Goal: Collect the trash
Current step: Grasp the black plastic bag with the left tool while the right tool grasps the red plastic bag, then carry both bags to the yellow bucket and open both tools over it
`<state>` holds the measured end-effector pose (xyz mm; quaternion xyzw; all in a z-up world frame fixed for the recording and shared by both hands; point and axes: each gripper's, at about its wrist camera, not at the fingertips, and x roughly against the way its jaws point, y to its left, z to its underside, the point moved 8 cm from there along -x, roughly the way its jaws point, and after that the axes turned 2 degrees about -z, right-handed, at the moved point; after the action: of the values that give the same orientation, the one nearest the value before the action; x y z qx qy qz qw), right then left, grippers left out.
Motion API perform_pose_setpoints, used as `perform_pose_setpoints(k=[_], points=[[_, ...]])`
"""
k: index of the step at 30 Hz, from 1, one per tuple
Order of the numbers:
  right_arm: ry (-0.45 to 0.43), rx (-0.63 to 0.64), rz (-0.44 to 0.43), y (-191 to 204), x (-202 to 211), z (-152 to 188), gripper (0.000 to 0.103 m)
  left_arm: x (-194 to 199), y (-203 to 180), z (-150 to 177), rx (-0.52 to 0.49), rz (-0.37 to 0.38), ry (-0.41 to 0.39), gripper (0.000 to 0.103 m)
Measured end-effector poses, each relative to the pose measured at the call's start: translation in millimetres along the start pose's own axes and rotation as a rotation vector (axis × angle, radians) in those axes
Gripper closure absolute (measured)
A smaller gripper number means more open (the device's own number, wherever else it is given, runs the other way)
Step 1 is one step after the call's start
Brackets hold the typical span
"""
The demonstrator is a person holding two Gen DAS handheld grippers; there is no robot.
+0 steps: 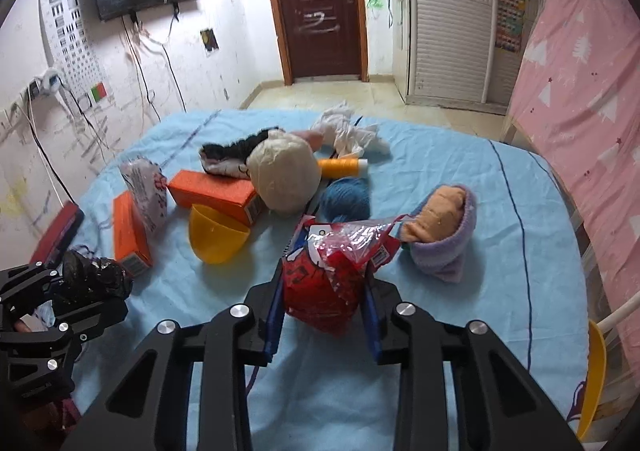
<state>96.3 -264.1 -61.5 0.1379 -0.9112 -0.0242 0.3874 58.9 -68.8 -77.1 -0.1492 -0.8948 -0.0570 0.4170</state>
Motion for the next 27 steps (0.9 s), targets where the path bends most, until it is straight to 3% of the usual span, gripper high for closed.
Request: perform_pose_setpoints(k=[13, 27], points=[[-0.187, -0.082, 0.054, -45.0, 78.3, -10.7, 0.077, 21.0, -70.3, -40.3, -0.098, 0.081, -0.072, 0.070], [-0.296, -0.279, 0.254, -181.6, 151.6, 23.7, 0.077, 26.2, -198.0, -80.0, -0.233, 0.254, -0.114, 0.070]])
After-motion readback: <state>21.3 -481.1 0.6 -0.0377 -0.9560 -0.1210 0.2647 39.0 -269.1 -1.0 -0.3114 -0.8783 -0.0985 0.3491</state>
